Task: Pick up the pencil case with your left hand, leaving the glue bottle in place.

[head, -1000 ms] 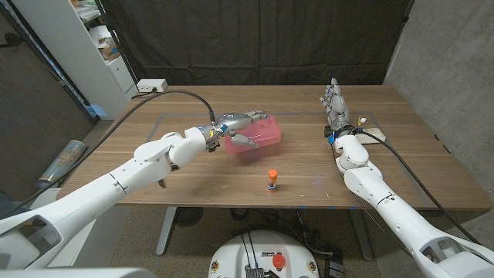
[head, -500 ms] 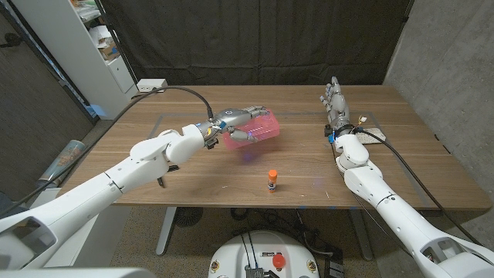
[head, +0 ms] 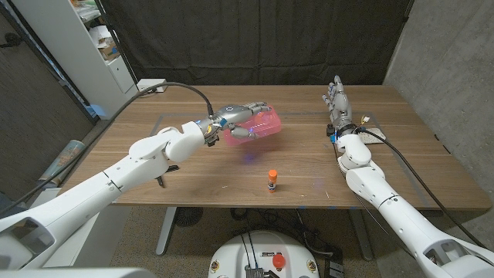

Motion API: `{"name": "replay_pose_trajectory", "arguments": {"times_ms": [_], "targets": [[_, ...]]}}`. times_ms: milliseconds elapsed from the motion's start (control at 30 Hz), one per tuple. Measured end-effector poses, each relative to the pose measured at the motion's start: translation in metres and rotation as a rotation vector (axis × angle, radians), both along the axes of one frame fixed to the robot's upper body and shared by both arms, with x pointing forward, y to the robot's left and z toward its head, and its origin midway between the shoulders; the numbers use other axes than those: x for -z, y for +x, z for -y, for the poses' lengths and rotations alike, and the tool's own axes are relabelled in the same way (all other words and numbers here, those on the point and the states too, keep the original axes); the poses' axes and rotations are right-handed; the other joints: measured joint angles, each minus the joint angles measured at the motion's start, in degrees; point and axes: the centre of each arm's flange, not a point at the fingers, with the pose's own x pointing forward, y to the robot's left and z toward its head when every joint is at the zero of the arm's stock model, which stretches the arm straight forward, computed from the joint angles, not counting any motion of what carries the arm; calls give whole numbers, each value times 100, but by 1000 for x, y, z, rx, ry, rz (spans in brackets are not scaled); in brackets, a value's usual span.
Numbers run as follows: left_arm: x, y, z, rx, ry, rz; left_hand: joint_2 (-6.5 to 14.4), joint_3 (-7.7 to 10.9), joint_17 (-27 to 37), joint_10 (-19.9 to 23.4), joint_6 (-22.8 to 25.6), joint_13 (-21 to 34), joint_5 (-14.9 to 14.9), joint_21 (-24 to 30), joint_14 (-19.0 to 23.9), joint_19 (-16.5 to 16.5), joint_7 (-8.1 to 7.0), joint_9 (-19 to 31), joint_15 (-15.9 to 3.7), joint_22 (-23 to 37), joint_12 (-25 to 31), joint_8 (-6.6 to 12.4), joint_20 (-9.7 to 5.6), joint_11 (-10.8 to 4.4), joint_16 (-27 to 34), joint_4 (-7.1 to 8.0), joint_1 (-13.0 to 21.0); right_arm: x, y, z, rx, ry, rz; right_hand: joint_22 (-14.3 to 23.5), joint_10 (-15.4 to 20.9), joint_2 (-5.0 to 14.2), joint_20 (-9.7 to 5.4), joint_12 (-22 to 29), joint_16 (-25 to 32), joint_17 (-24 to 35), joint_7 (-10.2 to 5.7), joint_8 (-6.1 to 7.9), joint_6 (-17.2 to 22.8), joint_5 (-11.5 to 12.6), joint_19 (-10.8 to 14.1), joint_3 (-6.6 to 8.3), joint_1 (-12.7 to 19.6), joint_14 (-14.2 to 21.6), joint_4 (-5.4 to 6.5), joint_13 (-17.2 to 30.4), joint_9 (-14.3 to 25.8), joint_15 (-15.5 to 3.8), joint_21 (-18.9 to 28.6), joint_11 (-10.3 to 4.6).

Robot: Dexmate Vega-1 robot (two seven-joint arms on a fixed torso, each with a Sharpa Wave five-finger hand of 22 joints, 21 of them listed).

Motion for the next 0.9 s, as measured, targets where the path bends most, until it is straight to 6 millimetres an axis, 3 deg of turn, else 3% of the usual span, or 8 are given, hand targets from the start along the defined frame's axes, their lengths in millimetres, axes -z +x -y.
{"name": "replay_pose_trajectory", "arguments": {"times_ms": [900], "targets": [[-21,-26,1,8,-17,69,45,35,63,0,0,-1,-6,2,28,0,0,-1,28,6,0,0,0,0,0,14,46,0,-12,6,6,5,18,0,0,0,0,0,0,0,0,0,0,0,0,-16,0,0,-16,0,0,0,0,0]]}}
